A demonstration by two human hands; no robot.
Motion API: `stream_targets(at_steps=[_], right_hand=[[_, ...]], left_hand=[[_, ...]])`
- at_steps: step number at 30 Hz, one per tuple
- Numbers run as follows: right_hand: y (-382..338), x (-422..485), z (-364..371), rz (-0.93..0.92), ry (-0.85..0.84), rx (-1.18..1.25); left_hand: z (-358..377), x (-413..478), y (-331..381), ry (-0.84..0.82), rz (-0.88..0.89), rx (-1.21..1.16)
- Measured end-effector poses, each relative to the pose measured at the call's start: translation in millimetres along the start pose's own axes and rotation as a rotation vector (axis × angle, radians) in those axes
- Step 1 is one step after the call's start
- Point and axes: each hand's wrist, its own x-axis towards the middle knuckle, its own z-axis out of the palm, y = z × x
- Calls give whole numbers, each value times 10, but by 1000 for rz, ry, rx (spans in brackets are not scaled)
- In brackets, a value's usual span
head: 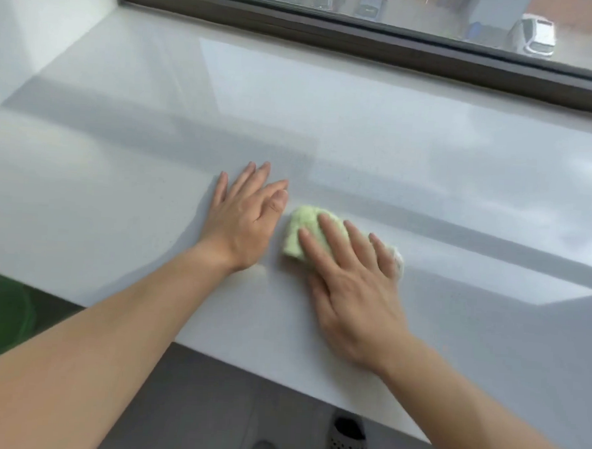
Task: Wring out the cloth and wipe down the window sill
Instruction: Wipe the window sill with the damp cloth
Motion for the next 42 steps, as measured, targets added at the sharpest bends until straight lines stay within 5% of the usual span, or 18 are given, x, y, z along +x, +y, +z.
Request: stream_targets(at_steps=[3, 8, 15, 20, 27, 31, 33, 38, 42], right_hand=[[122, -146, -34, -112, -73, 2], [-76, -45, -16, 287, 72, 43], [-377, -704, 130, -173, -81, -29], [-328, -682, 62, 189, 43, 38], [-87, -1130, 16, -146, -106, -37], [333, -832, -112, 303, 23, 24], [219, -821, -93, 388, 61, 26], [137, -1231, -117, -76, -113, -17], [785, -720, -234, 83, -56, -59]], left_hand=[[-7, -15, 4, -33, 1, 9], [-64, -33, 44, -47, -19, -116], [-85, -150, 119, -121, -48, -79], [-11, -435, 191, -69, -26, -107], [35, -703, 291, -129, 40, 68], [98, -794, 282, -140, 101, 260], [129, -792, 278, -134, 118, 329], [148, -784, 294, -141, 107, 396], [130, -782, 314, -170, 109, 392]])
